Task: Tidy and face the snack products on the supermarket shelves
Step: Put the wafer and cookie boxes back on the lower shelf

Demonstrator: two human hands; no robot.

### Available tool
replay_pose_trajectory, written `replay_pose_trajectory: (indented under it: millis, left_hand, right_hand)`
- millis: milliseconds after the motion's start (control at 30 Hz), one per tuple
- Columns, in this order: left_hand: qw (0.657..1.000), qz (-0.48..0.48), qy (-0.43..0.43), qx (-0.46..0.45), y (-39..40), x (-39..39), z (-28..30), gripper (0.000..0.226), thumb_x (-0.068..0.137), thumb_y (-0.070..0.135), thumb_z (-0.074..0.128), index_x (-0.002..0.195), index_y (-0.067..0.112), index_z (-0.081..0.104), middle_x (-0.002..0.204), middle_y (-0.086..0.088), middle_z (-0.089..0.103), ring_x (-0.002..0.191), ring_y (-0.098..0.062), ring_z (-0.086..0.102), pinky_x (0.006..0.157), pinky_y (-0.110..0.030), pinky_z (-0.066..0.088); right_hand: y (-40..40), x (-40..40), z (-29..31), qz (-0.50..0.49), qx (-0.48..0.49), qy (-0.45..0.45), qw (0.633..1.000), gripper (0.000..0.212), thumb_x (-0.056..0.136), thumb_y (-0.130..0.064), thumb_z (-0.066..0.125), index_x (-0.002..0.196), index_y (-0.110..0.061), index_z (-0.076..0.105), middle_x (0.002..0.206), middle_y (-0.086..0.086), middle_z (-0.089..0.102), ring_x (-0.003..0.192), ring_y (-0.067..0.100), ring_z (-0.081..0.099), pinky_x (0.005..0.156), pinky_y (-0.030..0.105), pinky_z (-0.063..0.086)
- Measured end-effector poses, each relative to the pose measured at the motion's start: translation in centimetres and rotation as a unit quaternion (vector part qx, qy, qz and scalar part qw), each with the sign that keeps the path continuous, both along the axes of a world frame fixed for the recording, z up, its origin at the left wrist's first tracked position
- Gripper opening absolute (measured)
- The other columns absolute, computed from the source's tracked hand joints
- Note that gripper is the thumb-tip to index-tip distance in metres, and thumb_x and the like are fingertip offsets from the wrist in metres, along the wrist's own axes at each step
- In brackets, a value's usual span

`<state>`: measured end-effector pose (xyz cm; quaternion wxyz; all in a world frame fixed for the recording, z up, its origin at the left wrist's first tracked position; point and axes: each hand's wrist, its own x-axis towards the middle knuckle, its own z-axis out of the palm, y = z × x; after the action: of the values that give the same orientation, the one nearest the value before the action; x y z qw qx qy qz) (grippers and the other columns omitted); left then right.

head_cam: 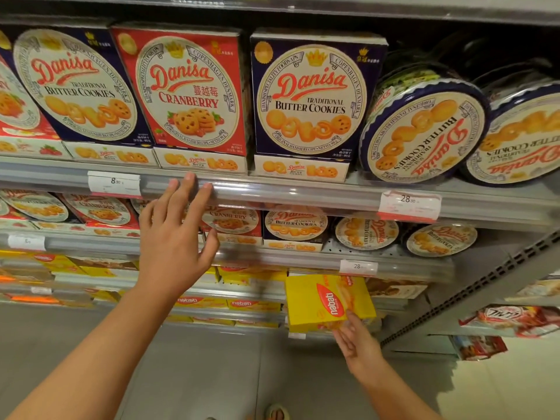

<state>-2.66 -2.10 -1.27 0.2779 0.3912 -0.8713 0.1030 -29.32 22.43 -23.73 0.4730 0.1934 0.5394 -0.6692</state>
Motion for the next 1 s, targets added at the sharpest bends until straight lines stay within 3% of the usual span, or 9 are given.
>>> replay_pose_trajectory:
  millis: [67, 167, 333, 433, 567, 667, 833, 933, 1000]
  left_hand:
    - [1.000, -0.012, 0.002, 0.019, 0.4, 0.1, 0.6, 0.074, 0.090, 0.043, 0.048, 0.158, 0.023, 0.027, 0.167, -0.004, 0.018, 0.153, -0.029, 0.018, 0.115, -0.054, 0.026]
    - [0.996, -0.048, 0.047, 0.057, 1.8, 1.0, 0.9, 0.068, 0.091, 0.037, 0.051, 0.155, 0.020, 0.034, 0.167, -0.005, 0.017, 0.153, -0.028, 0.018, 0.118, -0.050, 0.025]
    - [0.960, -0.029, 0.175, 0.217, 6.2, 3.6, -3.2, 0.054, 0.093, 0.033, 0.058, 0.144, 0.023, 0.047, 0.162, 0.001, 0.031, 0.146, -0.022, 0.032, 0.114, -0.039, 0.031]
    - [0.883, 0.027, 0.203, 0.423, 8.3, 5.3, -6.9, 0.065, 0.092, 0.039, 0.069, 0.149, 0.027, 0.040, 0.154, 0.005, 0.041, 0.139, -0.014, 0.041, 0.109, -0.036, 0.038]
    - [0.707, 0.074, 0.315, 0.629, 9.0, 9.0, -9.5, 0.099, 0.064, 0.068, 0.076, 0.147, 0.030, 0.038, 0.142, 0.000, 0.054, 0.121, -0.013, 0.057, 0.098, -0.038, 0.049]
    - [0.658, 0.077, 0.360, 0.657, 8.4, 13.0, -10.2, 0.093, 0.065, 0.063, 0.082, 0.143, 0.035, 0.040, 0.123, 0.003, 0.060, 0.103, -0.003, 0.065, 0.081, -0.027, 0.055]
    - [0.616, 0.088, 0.421, 0.660, 6.7, 21.9, -11.0, 0.072, 0.069, 0.038, 0.089, 0.129, 0.015, 0.058, 0.122, -0.014, 0.068, 0.104, -0.027, 0.071, 0.097, -0.051, 0.055]
    - [0.606, 0.091, 0.451, 0.649, 5.8, 27.9, -11.1, 0.046, 0.076, 0.024, 0.088, 0.117, 0.016, 0.069, 0.116, -0.015, 0.072, 0.098, -0.026, 0.074, 0.096, -0.049, 0.056]
    - [0.622, 0.104, 0.468, 0.620, 5.5, 31.6, -11.1, 0.052, 0.067, 0.028, 0.092, 0.114, 0.018, 0.071, 0.109, -0.010, 0.075, 0.098, -0.025, 0.073, 0.092, -0.047, 0.058]
  right_hand:
    - [1.4, 1.2, 0.4, 0.006, -0.002, 0.006, 1.000, 0.038, 0.092, -0.020, 0.071, 0.127, -0.007, 0.062, 0.058, -0.001, 0.066, 0.057, 0.009, 0.068, 0.105, 0.042, 0.050]
    - [2.2, 2.9, 1.3, 0.022, -0.023, -0.005, 0.999, 0.035, 0.087, -0.022, 0.075, 0.118, -0.009, 0.065, 0.102, 0.017, 0.076, 0.104, 0.028, 0.071, 0.073, 0.032, 0.059]
    - [1.0, 5.9, 2.4, 0.066, -0.089, 0.009, 0.994, 0.054, 0.079, -0.022, 0.079, 0.128, -0.010, 0.062, 0.121, 0.019, 0.071, 0.110, 0.029, 0.071, 0.078, 0.032, 0.062]
    - [0.0, 8.3, 3.1, 0.125, -0.145, 0.009, 0.982, 0.061, 0.083, -0.027, 0.082, 0.137, -0.014, 0.058, 0.132, 0.017, 0.066, 0.122, 0.029, 0.065, 0.088, 0.034, 0.059]
    - [-2.3, 12.8, 5.0, 0.163, -0.152, 0.005, 0.975, 0.062, 0.083, -0.022, 0.079, 0.140, -0.014, 0.054, 0.131, 0.014, 0.067, 0.119, 0.029, 0.067, 0.093, 0.040, 0.055]
    - [-4.2, 17.5, 6.6, 0.187, -0.143, 0.017, 0.972, 0.058, 0.083, -0.016, 0.072, 0.138, -0.012, 0.053, 0.127, 0.015, 0.070, 0.113, 0.029, 0.070, 0.095, 0.042, 0.050]
    - [-6.9, 26.8, 8.1, 0.217, -0.129, 0.018, 0.968, 0.055, 0.084, -0.016, 0.068, 0.137, -0.012, 0.054, 0.128, 0.014, 0.069, 0.119, 0.033, 0.066, 0.101, 0.045, 0.048]
    - [-8.7, 31.7, 8.1, 0.258, -0.132, 0.012, 0.957, 0.050, 0.085, -0.018, 0.068, 0.133, -0.013, 0.055, 0.127, 0.014, 0.070, 0.117, 0.033, 0.067, 0.097, 0.046, 0.051]
    - [-10.0, 34.4, 7.9, 0.309, -0.126, 0.022, 0.942, 0.044, 0.086, -0.018, 0.070, 0.128, -0.013, 0.058, 0.126, 0.014, 0.070, 0.116, 0.034, 0.068, 0.096, 0.048, 0.053]
